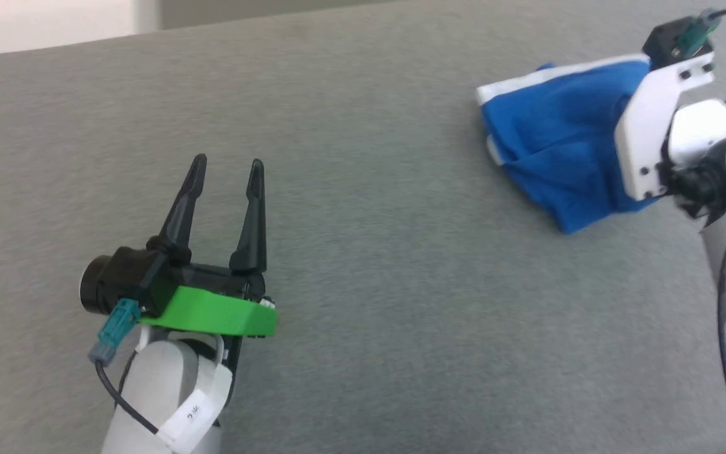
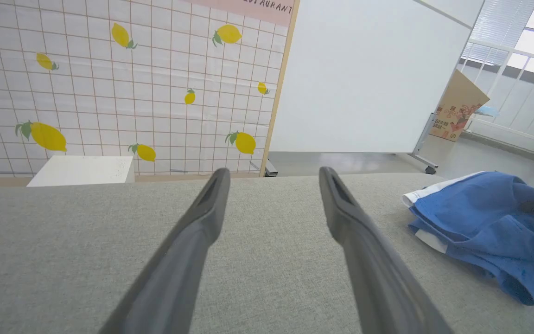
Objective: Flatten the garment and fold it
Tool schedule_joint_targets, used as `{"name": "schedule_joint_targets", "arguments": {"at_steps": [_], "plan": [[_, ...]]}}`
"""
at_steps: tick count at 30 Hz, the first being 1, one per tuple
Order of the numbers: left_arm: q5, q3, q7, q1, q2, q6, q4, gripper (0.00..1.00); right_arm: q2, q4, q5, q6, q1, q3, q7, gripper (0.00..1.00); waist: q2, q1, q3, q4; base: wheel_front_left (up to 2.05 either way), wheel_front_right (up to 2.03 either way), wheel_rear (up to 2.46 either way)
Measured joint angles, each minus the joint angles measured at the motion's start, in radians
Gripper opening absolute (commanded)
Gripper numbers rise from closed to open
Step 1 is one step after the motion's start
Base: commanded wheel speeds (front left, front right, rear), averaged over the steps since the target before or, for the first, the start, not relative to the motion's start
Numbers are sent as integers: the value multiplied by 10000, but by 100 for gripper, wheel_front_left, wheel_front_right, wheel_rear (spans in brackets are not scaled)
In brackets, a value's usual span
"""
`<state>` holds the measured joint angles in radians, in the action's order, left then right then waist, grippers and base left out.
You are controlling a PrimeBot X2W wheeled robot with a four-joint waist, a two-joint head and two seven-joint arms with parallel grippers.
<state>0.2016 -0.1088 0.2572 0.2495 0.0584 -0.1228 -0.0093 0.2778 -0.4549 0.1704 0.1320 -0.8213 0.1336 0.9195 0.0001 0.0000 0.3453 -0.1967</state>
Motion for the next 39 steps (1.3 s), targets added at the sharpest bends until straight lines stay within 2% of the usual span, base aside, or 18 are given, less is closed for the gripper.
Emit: {"name": "schedule_joint_targets", "arguments": {"at_steps": [9,14,18,25,26,28,34,39], "plan": [[-272,-98,0,301,573,-8,-67,100,702,-970,-1764,2,-772,182,-1371,0,0,0,771,-1206,0,0,0],[-334,-221,0,514,872,-10,-144,100,920,-1607,-2445,2,-985,-257,-2368,0,0,0,1309,-1643,0,0,0],[-347,-343,0,625,1112,-10,-171,100,897,-2125,-2989,2,-1056,-807,-3158,0,0,0,1703,-1893,0,0,0],[-345,-462,-2,656,1321,-10,-188,100,435,-3137,-3473,2,-1071,-1755,-4266,0,0,1,2023,-2047,0,0,0],[-343,-472,-2,656,1319,-10,-182,100,360,-3256,-3540,2,-1081,-1918,-4433,23,0,1,1998,-2034,0,0,0],[-341,-487,-2,652,1313,-10,-155,100,305,-3507,-3743,2,-1097,-2069,-4573,100,0,0,1917,-1996,0,0,0],[-222,-497,-2,599,1147,2,12,100,249,-3810,-3998,2,-1103,-2660,-5549,100,0,1,1432,-1801,0,0,0],[50,-453,-2,364,681,2,194,100,96,-3733,-3444,2,-1010,-3030,-6987,100,0,0,800,-1553,0,0,0]]}}
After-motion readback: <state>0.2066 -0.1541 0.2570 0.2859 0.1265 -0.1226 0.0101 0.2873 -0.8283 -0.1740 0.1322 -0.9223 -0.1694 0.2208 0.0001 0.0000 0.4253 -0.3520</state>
